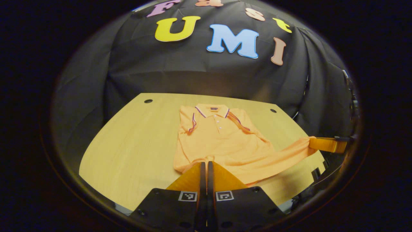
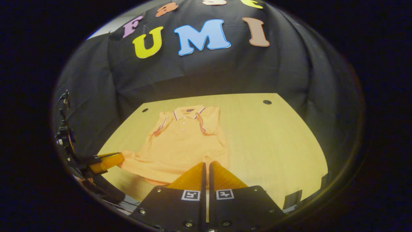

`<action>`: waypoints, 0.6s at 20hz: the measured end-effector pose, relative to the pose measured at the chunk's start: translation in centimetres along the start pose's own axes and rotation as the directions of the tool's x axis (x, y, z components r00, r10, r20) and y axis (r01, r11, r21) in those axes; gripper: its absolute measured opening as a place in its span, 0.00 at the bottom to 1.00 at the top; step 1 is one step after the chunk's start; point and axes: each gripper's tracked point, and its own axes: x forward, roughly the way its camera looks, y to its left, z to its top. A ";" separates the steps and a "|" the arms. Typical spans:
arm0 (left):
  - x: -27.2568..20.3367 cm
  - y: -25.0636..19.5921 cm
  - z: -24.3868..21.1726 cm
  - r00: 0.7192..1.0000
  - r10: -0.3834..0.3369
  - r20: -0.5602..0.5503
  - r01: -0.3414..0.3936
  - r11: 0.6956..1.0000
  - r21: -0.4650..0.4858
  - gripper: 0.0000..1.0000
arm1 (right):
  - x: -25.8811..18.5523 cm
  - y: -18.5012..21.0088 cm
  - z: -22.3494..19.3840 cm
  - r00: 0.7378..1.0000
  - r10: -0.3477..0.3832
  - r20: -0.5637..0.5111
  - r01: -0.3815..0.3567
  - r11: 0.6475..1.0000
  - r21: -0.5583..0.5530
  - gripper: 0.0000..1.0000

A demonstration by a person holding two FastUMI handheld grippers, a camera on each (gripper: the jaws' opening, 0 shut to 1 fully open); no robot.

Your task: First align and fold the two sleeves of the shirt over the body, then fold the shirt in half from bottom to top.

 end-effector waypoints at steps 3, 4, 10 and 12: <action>2.5 0.4 4.4 0.999 -0.037 0.040 0.036 0.999 0.032 0.07 | 2.1 0.0 3.7 0.999 -0.033 0.035 0.033 0.999 0.010 0.04; 3.6 0.8 5.7 0.998 -0.043 0.048 0.041 0.998 0.039 0.07 | 3.0 0.0 4.7 0.998 -0.049 0.042 0.049 0.999 0.004 0.04; 10.8 2.6 12.1 0.993 -0.075 0.091 0.068 0.994 0.086 0.07 | 8.5 0.8 10.6 0.991 -0.100 0.083 0.103 0.994 -0.031 0.04; 13.1 3.0 13.9 0.991 -0.083 0.107 0.072 0.992 0.101 0.07 | 10.4 1.1 12.3 0.990 -0.112 0.091 0.116 0.992 -0.046 0.04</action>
